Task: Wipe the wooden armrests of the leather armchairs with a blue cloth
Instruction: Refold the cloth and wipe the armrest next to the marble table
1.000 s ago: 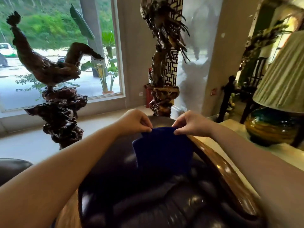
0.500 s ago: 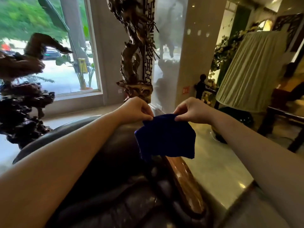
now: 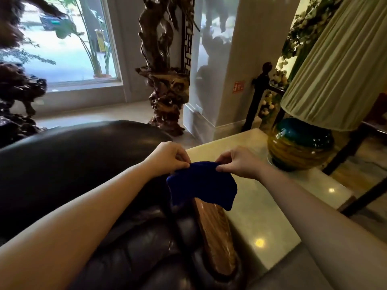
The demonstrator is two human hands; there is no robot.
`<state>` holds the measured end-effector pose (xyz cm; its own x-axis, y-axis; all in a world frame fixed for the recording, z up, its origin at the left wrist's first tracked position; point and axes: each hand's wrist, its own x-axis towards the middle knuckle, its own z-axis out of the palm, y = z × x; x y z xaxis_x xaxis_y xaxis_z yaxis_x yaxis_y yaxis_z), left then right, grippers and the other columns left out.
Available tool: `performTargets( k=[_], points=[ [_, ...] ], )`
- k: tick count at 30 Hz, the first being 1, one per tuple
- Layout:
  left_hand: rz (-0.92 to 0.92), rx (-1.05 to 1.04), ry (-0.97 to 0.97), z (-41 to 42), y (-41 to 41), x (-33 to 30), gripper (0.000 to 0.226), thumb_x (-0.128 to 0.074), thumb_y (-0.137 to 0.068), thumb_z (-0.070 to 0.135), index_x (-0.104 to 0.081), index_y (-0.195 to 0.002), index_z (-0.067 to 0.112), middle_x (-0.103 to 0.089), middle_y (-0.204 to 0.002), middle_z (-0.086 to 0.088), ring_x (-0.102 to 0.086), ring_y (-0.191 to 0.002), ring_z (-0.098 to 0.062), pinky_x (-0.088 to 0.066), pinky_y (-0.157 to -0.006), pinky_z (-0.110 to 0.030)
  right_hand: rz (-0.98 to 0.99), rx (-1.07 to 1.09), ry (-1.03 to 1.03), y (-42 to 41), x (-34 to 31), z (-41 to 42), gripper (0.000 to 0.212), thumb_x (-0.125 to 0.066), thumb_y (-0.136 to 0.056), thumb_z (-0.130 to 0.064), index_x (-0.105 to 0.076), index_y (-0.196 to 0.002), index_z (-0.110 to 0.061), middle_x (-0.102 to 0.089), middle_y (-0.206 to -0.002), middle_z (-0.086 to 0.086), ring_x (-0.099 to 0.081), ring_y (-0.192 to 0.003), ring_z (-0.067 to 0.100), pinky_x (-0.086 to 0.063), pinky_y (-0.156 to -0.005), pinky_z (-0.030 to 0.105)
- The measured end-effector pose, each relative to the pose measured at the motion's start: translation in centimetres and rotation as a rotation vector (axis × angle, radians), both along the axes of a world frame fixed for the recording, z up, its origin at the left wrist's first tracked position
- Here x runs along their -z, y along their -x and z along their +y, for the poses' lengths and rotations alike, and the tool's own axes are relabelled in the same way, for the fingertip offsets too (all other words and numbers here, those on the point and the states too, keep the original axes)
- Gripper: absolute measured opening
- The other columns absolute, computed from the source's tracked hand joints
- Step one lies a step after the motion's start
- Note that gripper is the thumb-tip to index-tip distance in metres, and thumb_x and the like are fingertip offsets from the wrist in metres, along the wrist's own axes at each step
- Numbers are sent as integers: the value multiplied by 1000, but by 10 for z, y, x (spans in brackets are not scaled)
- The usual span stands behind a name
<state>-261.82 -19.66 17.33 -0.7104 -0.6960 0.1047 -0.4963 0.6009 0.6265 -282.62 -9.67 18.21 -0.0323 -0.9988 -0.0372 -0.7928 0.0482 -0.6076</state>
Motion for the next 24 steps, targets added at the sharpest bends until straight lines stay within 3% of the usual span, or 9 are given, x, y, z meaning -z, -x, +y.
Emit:
performTargets(
  k=[5, 8, 13, 19, 24],
  points=[
    [-77, -70, -64, 6, 46, 62, 8, -72, -74, 14, -75, -79, 19, -59, -64, 22, -58, -60, 11, -40, -60, 4, -72, -42, -92, 49, 72, -9, 16, -67, -80, -13, -73, -94, -17, -70, -78, -6, -64, -71, 2, -50, -61, 12],
    [-108, -156, -156, 19, 74, 121, 7, -70, -76, 16, -73, -80, 21, -63, -69, 17, -60, -66, 8, -44, -59, -1, -107, -101, -160, 81, 129, -12, 14, -67, -79, -14, -73, -90, -21, -68, -73, -13, -64, -70, 0, -50, -62, 13],
    [-132, -314, -300, 40, 101, 219, 8, -70, -78, 17, -72, -81, 24, -68, -75, 11, -63, -71, 2, -47, -63, -8, -134, -149, -307, 111, 225, -19, 10, -69, -78, -17, -71, -82, -27, -69, -77, -10, -64, -73, 3, -47, -63, 18],
    [-215, -401, -427, 40, 126, 329, 8, -69, -79, 17, -73, -85, 22, -70, -83, 7, -63, -77, 0, -48, -68, -11, -97, -200, -399, 133, 339, -36, 11, -68, -79, -21, -71, -90, -21, -68, -82, -7, -61, -76, 4, -44, -63, 13],
    [-150, -487, -476, 8, 137, 383, 14, -67, -81, 16, -68, -77, 29, -66, -76, 12, -62, -72, 1, -46, -53, -10, -86, -131, -390, 139, 394, -76, 11, -67, -81, -23, -70, -92, -24, -65, -86, -8, -59, -82, 7, -45, -70, 21]
  ],
)
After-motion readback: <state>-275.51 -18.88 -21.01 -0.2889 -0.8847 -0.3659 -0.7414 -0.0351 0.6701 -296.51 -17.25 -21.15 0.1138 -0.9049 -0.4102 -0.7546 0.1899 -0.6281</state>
